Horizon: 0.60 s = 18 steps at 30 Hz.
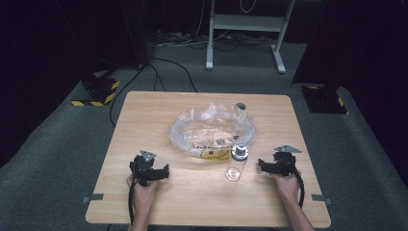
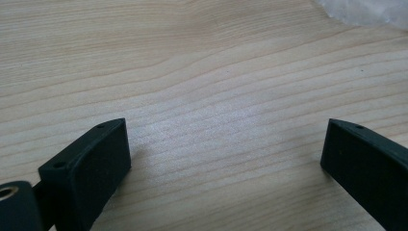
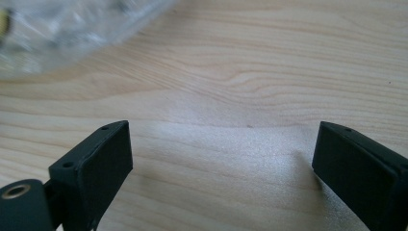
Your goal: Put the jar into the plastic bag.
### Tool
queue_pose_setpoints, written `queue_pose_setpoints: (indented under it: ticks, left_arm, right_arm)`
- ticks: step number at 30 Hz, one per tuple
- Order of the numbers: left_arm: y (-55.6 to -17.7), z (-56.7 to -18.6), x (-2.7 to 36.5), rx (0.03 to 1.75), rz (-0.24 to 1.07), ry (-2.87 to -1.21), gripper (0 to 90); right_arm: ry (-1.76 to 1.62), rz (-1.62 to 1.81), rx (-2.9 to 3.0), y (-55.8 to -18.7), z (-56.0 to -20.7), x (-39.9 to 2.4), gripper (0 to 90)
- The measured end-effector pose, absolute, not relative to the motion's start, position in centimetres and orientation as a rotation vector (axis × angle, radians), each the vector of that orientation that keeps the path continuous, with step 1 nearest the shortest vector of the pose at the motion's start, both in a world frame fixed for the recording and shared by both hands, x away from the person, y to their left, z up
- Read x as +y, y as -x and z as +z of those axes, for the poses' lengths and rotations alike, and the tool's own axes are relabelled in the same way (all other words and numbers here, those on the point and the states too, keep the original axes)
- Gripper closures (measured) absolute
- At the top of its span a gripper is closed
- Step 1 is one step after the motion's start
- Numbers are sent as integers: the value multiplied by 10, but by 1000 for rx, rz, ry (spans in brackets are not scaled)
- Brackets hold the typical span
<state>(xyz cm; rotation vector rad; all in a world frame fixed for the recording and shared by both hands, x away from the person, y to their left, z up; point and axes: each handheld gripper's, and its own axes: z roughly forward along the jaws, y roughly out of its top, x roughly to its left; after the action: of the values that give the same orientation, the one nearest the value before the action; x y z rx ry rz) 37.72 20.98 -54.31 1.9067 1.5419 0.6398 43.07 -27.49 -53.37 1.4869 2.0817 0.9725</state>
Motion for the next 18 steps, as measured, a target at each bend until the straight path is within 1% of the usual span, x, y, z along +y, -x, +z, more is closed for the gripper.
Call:
queue_pose_setpoints:
  ticks: [8,18]
  left_arm:
    - [-377,-543,210,1542,640,-1906,36]
    - [-377,-543,210,1542,637,-1904,35]
  right_arm:
    - [-1415,1110,2131,-411,-517,-279,71]
    - [-1329,1211,2219,-385,-515,-277,72]
